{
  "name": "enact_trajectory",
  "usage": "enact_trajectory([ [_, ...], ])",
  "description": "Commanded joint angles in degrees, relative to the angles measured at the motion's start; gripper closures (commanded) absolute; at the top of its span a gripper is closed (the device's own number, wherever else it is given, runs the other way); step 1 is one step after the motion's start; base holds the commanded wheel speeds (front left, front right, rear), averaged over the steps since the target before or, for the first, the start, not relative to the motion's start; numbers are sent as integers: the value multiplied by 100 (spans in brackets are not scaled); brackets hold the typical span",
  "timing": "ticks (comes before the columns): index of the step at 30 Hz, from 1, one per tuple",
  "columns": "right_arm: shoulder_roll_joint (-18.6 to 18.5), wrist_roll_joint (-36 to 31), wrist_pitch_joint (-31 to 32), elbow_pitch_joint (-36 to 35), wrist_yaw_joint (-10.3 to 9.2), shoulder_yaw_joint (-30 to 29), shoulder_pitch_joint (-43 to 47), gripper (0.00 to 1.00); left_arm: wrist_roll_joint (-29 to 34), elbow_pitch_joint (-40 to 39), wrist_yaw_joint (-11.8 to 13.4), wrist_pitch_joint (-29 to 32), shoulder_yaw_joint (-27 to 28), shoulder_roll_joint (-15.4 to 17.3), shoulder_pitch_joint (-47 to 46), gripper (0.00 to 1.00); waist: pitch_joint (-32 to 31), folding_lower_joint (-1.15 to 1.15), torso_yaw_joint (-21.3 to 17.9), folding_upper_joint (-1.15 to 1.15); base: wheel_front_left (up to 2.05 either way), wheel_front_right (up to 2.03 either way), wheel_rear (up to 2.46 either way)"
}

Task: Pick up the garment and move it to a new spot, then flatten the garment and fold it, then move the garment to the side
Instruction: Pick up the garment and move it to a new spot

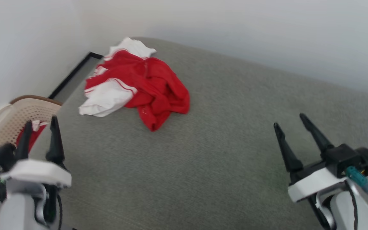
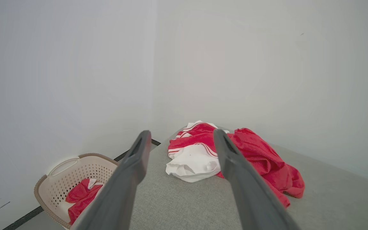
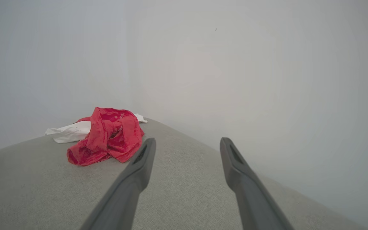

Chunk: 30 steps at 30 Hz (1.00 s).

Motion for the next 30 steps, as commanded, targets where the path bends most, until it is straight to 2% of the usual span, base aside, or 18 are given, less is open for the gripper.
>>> enact_trajectory([
  [1,-53,-17,-19,-71,-2,2,-125,0,-24,151,-62,22,-43,107,-277,0,346,0,-332,0,0,0,0],
  [9,-305,-36,-18,-436,-2,-66,-532,0,-373,1296,-179,171,-224,601,-1786,0,1318,0,-1068,0,0,0,0],
  [13,-376,-45,-18,-706,-2,-154,-764,0,-658,2036,-197,537,-347,1011,-2731,0,1975,0,-1498,0,0,0,0],
  [15,-387,-49,-18,-756,-2,-170,-802,0,-724,2175,-200,632,-405,1075,-2908,0,2090,0,-1575,0,0,0,0],
  [23,-426,-101,-18,-1084,-2,-295,-915,0,-1096,3366,-203,1817,-810,1608,-4163,0,2809,0,-2012,0,0,0,0],
  [28,-441,-122,54,-1179,-2,-323,-914,0,-1141,4183,-185,2781,-983,1754,-4739,0,3091,0,-2165,0,0,0,0],
  [30,-460,-110,86,-1221,-2,-325,-929,0,-1239,4517,-71,3206,-951,1735,-4949,0,3181,0,-2210,0,0,0,0],
])
